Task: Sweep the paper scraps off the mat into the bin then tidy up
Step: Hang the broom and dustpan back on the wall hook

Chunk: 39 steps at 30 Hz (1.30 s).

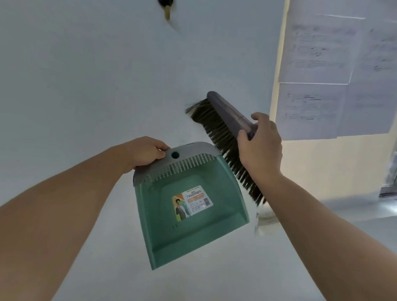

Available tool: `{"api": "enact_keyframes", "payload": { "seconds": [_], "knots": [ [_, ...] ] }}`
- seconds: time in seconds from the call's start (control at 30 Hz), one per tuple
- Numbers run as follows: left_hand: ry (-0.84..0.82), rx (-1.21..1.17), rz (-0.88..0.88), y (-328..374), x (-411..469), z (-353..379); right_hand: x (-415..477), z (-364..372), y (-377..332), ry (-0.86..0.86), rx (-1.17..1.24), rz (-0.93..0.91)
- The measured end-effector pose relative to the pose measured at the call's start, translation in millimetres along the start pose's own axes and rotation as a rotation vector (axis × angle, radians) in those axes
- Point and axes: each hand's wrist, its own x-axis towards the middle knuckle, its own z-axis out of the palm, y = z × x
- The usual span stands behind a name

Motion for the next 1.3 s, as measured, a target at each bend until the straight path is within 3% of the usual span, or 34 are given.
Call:
{"api": "enact_keyframes", "payload": {
  "seconds": [0.27,0.5,0.7,1.3],
  "knots": [
    [-0.006,0.211,0.011,20.7,50.1,18.7,33.0,7.1,22.7,-0.002,0.048,-0.051],
    [0.016,0.218,-0.027,21.5,71.5,16.7,49.6,9.8,29.5,-0.015,0.115,-0.055],
    [0.013,0.484,0.076,19.9,78.5,20.9,48.7,18.8,31.7,0.003,0.140,-0.083],
    [0.284,0.386,0.173,-13.5,70.9,35.5,49.5,11.9,20.0,-0.052,0.181,-0.201]
  ]
}}
